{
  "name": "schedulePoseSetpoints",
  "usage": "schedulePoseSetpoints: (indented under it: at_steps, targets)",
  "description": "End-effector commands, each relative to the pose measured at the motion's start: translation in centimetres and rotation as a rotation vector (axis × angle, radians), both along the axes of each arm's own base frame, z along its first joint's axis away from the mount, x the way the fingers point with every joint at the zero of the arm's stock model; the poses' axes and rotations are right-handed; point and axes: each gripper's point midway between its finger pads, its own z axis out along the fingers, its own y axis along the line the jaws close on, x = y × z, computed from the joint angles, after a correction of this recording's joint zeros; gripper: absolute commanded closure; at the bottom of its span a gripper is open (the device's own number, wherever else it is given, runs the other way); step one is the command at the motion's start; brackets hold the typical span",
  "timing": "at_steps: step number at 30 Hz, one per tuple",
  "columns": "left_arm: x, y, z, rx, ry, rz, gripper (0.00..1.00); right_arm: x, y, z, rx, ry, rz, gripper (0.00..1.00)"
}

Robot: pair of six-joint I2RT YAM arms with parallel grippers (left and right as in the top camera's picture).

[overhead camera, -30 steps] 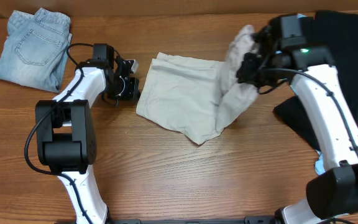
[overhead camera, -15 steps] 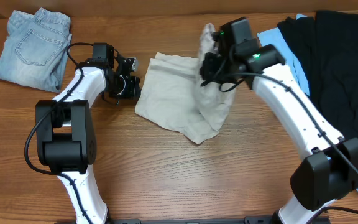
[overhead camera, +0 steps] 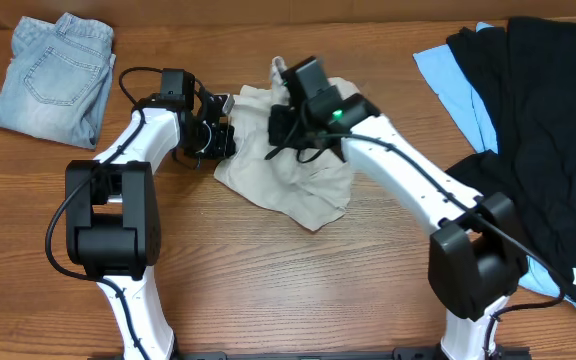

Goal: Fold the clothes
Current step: 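Lay the right end over the left half with the right gripper, then grasp the folded beige shorts' left edge with the left gripper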

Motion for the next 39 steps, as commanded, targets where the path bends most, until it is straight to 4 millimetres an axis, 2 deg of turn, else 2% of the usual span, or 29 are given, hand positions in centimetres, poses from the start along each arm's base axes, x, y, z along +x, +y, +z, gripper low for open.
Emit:
schedulePoseSetpoints:
  at_steps: [1,6,7,9,10,12,15,18,19,20,21,23,24,25,28,30,33,34,35,39]
  targets:
    - [-0.4,-0.6,-0.2,-0.016,0.015,0.000,0.96,-0.5,3.0,1.4,0.070,-0.015,0.005,0.89]
    - [-0.4,-0.5,-0.2,-0.014,0.014,0.001,0.96,-0.2,4.1,1.4,0.107,-0.019,-0.048,0.89]
    - [-0.4,-0.5,-0.2,-0.014,0.015,0.001,0.96,0.0,4.3,1.6,0.117,-0.023,-0.058,0.85]
    - [-0.4,-0.5,-0.2,-0.014,0.015,0.001,0.96,0.2,4.9,2.1,0.141,-0.042,-0.058,0.51]
    - [-0.4,-0.5,-0.2,-0.011,0.014,0.001,0.96,0.2,5.2,2.3,0.150,-0.049,-0.052,0.27]
    - [-0.3,-0.3,-0.1,-0.008,0.014,0.006,0.96,-0.1,5.5,2.5,0.164,-0.041,-0.030,0.13]
    - [0.2,1.3,1.1,0.011,0.034,0.040,0.96,-0.4,4.8,3.4,0.179,-0.020,-0.019,0.08]
    - [0.9,4.9,4.5,0.072,0.075,0.112,0.70,-0.1,2.0,6.1,0.173,-0.050,-0.025,0.07]
    - [1.1,6.2,5.9,0.092,0.086,0.137,0.62,-0.1,1.1,6.7,0.163,-0.057,-0.027,0.06]
    - [1.2,7.4,7.5,0.106,0.096,0.162,0.48,0.0,0.1,7.1,0.151,-0.060,-0.031,0.05]
    - [1.2,8.1,8.5,0.111,0.101,0.177,0.42,-0.1,-0.8,7.3,0.137,-0.059,-0.033,0.05]
    - [1.1,9.4,11.0,0.109,0.107,0.204,0.28,-0.1,-2.2,7.0,0.107,-0.041,-0.041,0.04]
    - [1.0,9.9,12.8,0.099,0.105,0.218,0.21,0.0,-3.6,6.3,0.075,-0.016,-0.061,0.03]
    - [0.9,9.9,14.2,0.083,0.096,0.216,0.15,0.0,-4.6,5.7,0.047,0.000,-0.085,0.00]
    - [1.3,8.6,16.4,0.036,0.036,0.146,0.03,0.5,-7.8,4.2,-0.054,0.020,-0.167,0.00]
    - [1.7,7.1,16.7,0.019,-0.001,0.088,0.00,0.7,-9.4,3.5,-0.100,0.026,-0.207,0.00]
    - [1.9,4.2,15.6,0.051,-0.023,-0.014,0.00,1.2,-11.8,3.0,-0.145,0.039,-0.263,0.00]
    - [2.0,3.2,14.5,0.101,-0.016,-0.048,0.00,1.6,-13.2,2.8,-0.158,0.051,-0.296,0.00]
    - [2.0,2.8,13.8,0.140,-0.009,-0.061,0.00,1.7,-13.8,2.8,-0.160,0.056,-0.308,0.00]
    - [1.7,2.5,9.9,0.318,0.082,-0.046,0.00,2.2,-16.8,2.4,-0.169,0.087,-0.371,0.00]
